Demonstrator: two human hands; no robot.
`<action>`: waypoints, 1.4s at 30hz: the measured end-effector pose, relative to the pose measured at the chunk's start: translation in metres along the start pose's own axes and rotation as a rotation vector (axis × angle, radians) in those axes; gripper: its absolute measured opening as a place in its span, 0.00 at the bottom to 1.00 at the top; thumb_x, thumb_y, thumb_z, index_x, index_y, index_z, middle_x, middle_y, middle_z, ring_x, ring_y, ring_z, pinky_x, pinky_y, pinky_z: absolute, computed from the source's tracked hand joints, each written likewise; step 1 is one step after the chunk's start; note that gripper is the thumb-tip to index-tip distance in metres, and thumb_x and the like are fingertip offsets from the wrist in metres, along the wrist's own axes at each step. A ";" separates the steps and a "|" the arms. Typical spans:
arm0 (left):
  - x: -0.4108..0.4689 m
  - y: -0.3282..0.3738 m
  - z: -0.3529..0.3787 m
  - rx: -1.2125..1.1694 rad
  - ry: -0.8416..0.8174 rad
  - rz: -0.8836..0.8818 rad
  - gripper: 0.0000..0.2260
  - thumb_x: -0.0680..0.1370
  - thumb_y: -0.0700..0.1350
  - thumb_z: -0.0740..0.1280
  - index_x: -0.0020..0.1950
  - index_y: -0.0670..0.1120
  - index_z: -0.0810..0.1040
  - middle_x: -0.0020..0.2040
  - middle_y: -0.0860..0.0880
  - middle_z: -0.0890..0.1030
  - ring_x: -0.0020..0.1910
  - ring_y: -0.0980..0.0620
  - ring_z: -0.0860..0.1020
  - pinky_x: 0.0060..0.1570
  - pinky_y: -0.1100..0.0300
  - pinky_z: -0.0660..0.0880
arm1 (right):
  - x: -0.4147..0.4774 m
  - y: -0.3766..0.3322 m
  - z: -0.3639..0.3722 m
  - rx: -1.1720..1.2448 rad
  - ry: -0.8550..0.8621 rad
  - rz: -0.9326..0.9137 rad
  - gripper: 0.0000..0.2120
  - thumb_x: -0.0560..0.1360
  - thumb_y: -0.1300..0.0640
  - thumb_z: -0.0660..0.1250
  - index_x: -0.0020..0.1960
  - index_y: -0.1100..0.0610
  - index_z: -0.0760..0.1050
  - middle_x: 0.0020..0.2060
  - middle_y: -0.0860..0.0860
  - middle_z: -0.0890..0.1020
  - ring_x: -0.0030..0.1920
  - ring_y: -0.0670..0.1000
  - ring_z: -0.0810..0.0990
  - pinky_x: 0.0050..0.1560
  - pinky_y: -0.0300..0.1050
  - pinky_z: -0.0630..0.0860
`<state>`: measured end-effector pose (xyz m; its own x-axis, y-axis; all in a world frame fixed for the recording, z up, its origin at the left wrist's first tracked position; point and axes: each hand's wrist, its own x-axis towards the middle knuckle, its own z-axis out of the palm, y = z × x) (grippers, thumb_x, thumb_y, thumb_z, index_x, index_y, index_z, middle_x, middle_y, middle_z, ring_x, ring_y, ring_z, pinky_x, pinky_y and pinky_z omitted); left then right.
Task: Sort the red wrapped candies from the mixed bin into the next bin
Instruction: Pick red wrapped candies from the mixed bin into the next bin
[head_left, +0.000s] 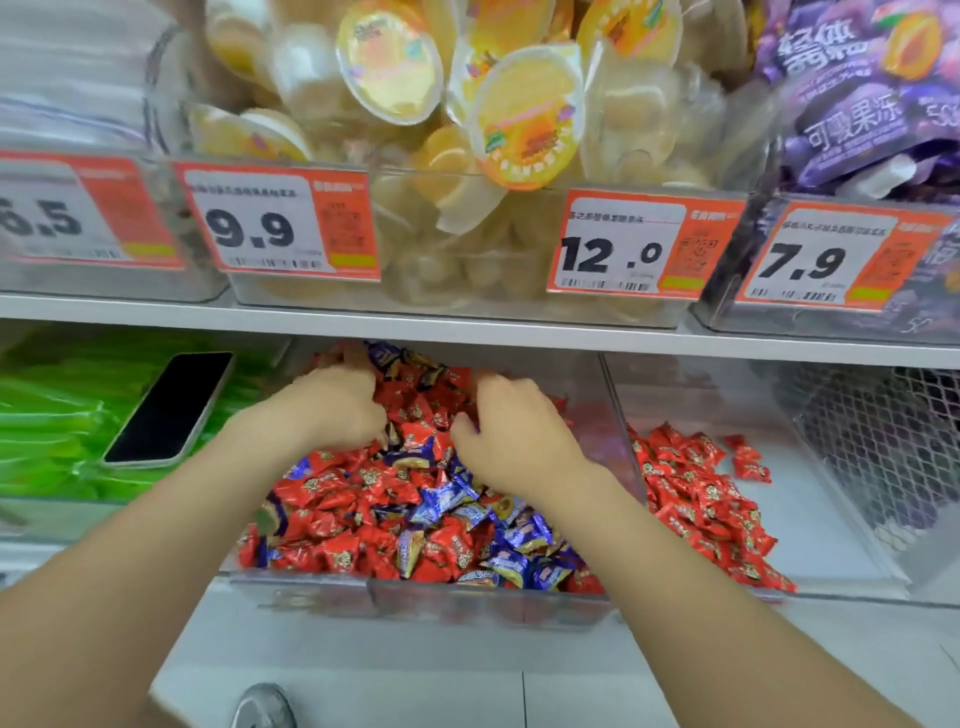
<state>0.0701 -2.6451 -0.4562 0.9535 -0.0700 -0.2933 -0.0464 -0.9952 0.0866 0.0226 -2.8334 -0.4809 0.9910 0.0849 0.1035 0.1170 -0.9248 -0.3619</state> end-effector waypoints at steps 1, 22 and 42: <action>0.001 -0.004 -0.002 0.000 0.020 0.035 0.23 0.84 0.46 0.61 0.77 0.40 0.65 0.70 0.38 0.75 0.62 0.41 0.76 0.58 0.54 0.74 | 0.007 -0.003 0.001 0.033 -0.031 0.008 0.13 0.81 0.50 0.64 0.44 0.58 0.69 0.35 0.54 0.74 0.39 0.61 0.77 0.37 0.48 0.68; 0.000 -0.027 0.004 -0.144 0.189 0.504 0.12 0.76 0.55 0.76 0.59 0.60 0.82 0.53 0.62 0.80 0.55 0.56 0.76 0.54 0.59 0.70 | 0.027 0.016 -0.006 0.221 -0.223 -0.177 0.11 0.79 0.50 0.75 0.60 0.47 0.80 0.45 0.38 0.77 0.41 0.37 0.74 0.41 0.32 0.66; -0.035 0.008 0.018 -0.100 0.085 0.543 0.16 0.79 0.52 0.74 0.66 0.54 0.79 0.60 0.56 0.74 0.63 0.53 0.72 0.60 0.58 0.69 | -0.032 0.053 -0.034 0.383 -0.144 -0.053 0.18 0.86 0.59 0.63 0.69 0.40 0.74 0.45 0.47 0.78 0.27 0.44 0.75 0.31 0.41 0.77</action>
<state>0.0312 -2.6518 -0.4621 0.8213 -0.5609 -0.1040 -0.5130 -0.8060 0.2952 -0.0048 -2.8979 -0.4723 0.9787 0.2050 0.0101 0.1569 -0.7154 -0.6809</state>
